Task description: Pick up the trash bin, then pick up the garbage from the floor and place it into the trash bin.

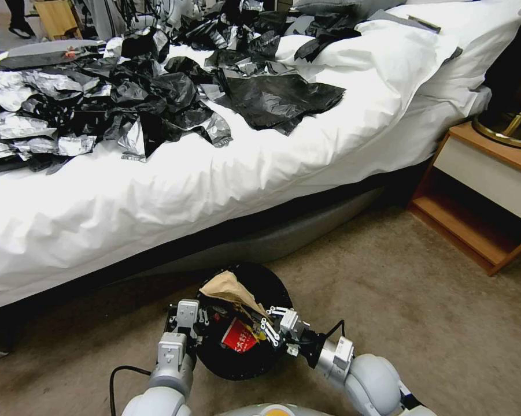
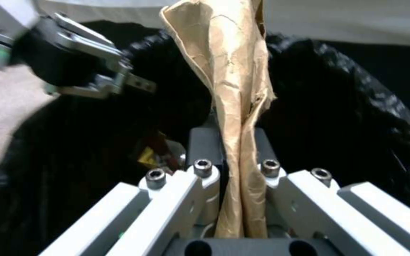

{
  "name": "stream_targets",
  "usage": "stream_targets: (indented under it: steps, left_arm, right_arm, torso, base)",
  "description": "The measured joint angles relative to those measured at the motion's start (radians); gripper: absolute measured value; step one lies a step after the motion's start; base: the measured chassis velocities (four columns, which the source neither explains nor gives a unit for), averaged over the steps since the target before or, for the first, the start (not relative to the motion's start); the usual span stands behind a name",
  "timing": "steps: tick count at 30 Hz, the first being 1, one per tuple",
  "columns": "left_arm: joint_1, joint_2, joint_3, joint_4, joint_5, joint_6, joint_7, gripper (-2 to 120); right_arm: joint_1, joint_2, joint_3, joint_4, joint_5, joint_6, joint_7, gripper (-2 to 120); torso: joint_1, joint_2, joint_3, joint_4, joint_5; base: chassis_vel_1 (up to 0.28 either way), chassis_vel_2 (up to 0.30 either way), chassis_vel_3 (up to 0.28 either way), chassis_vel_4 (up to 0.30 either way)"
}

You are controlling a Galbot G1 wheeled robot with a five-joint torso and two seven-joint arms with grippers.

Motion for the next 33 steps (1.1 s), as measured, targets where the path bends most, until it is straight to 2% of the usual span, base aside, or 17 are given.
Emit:
stream_targets:
  steps: [4,5,6,8,10,12,14,16,18,20,21,23,24,26,27,29,33]
  left_arm:
    - [0.003,0.001,0.0,-0.001,0.0,0.0,0.0,0]
    - [0.005,0.002,-0.001,-0.001,0.0,0.0,0.0,0]
    - [0.005,0.002,-0.001,-0.001,0.0,0.0,0.0,0]
    - [0.006,0.003,-0.005,-0.002,0.0,0.0,0.0,0]
    - [0.006,0.003,-0.006,-0.003,-0.001,0.0,0.0,0]
    - [0.004,0.004,-0.009,-0.003,-0.003,0.0,0.001,0]
    - [0.003,0.004,-0.01,-0.003,-0.004,0.0,0.001,0]
    - [0.0,0.004,-0.01,-0.002,-0.006,0.001,0.001,0]
    - [-0.002,0.004,-0.01,-0.002,-0.006,0.002,0.001,0]
    - [-0.005,0.004,-0.01,-0.001,-0.007,0.004,0.001,0]
    - [-0.005,0.004,-0.01,-0.001,-0.007,0.004,0.001,0]
    - [-0.006,0.005,-0.01,0.001,-0.007,0.004,0.001,0]
    - [-0.006,0.005,-0.01,0.001,-0.007,0.004,0.001,0]
    - [-0.006,0.005,-0.01,0.001,-0.007,0.004,0.001,0]
    - [-0.006,0.005,-0.01,0.001,-0.007,0.004,0.001,0]
    - [-0.006,0.005,-0.01,0.001,-0.007,0.004,0.001,0]
    - [-0.005,0.006,-0.01,0.001,-0.007,0.004,0.001,0]
  right_arm:
    - [0.01,0.004,-0.004,-0.015,-0.008,-0.009,0.009,2]
    - [0.013,0.007,-0.008,-0.02,-0.012,-0.013,0.016,8]
    - [0.013,0.007,-0.008,-0.02,-0.012,-0.013,0.016,8]
    - [0.013,0.008,-0.011,-0.02,-0.017,-0.015,0.02,21]
    - [0.012,0.007,-0.011,-0.017,-0.017,-0.016,0.021,24]
    - [0.006,0.0,-0.008,-0.006,-0.018,-0.016,0.021,36]
    - [0.003,-0.003,-0.005,-0.002,-0.019,-0.016,0.021,39]
    - [-0.004,-0.01,0.003,0.008,-0.019,-0.016,0.021,48]
    - [-0.007,-0.013,0.007,0.012,-0.019,-0.016,0.021,52]
    - [-0.013,-0.017,0.016,0.02,-0.019,-0.016,0.021,64]
    - [-0.013,-0.017,0.016,0.02,-0.019,-0.016,0.021,64]
    - [-0.018,-0.018,0.021,0.026,-0.019,-0.016,0.021,74]
    - [-0.018,-0.018,0.021,0.026,-0.019,-0.016,0.021,74]
    - [-0.024,-0.021,0.025,0.037,-0.02,-0.016,0.021,86]
    - [-0.024,-0.021,0.025,0.037,-0.02,-0.016,0.021,86]
    - [-0.028,-0.023,0.029,0.047,-0.021,-0.016,0.021,95]
    - [-0.034,-0.031,0.038,0.079,-0.021,-0.016,0.021,105]
  torso:
    - [0.0,0.0,0.0,0.0,0.0]
    - [0.0,0.0,0.0,0.0,0.0]
    - [0.0,0.0,0.0,0.0,0.0]
    - [0.0,0.0,0.0,0.0,-0.0001]
    - [0.0,0.0,0.0,0.0,-0.0001]
    - [0.0,0.0,0.0,0.0,-0.0002]
    - [0.0,0.0,0.0,0.0,-0.0002]
    - [0.0,0.0,0.0,0.0,-0.0002]
    - [0.0,0.0,0.0,0.0,-0.0002]
    - [0.0,0.0,0.0,0.0,-0.0001]
    - [0.0,0.0,0.0,0.0,-0.0001]
    - [0.0,0.0,0.0,0.0,-0.0001]
    - [0.0,0.0,0.0,0.0,-0.0001]
    - [0.0,0.0,0.0,0.0,0.0]
    - [0.0,0.0,0.0,0.0,0.0]
    - [0.0,0.0,0.0,0.0,0.0]
    - [0.0,0.0,0.0,0.0,0.0]
  base:
    - [0.0,0.0,0.0,0.0]
    - [0.0,0.0,0.0,0.0]
    - [0.0,0.0,0.0,0.0]
    - [0.0,0.0,0.0,0.0]
    - [0.0,0.0,0.0,0.0]
    - [0.0,0.0,0.0,0.0]
    - [0.0,0.0,0.0,0.0]
    - [0.0,0.0,0.0,0.0]
    - [0.0,0.0,0.0,0.0]
    - [0.0,0.0,0.0,0.0]
    - [0.0,0.0,0.0,0.0]
    - [0.0,0.0,0.0,0.0]
    - [0.0,0.0,0.0,0.0]
    - [0.0,0.0,0.0,0.0]
    - [0.0,0.0,0.0,0.0]
    - [0.0,0.0,0.0,0.0]
    - [0.0,0.0,0.0,0.0]
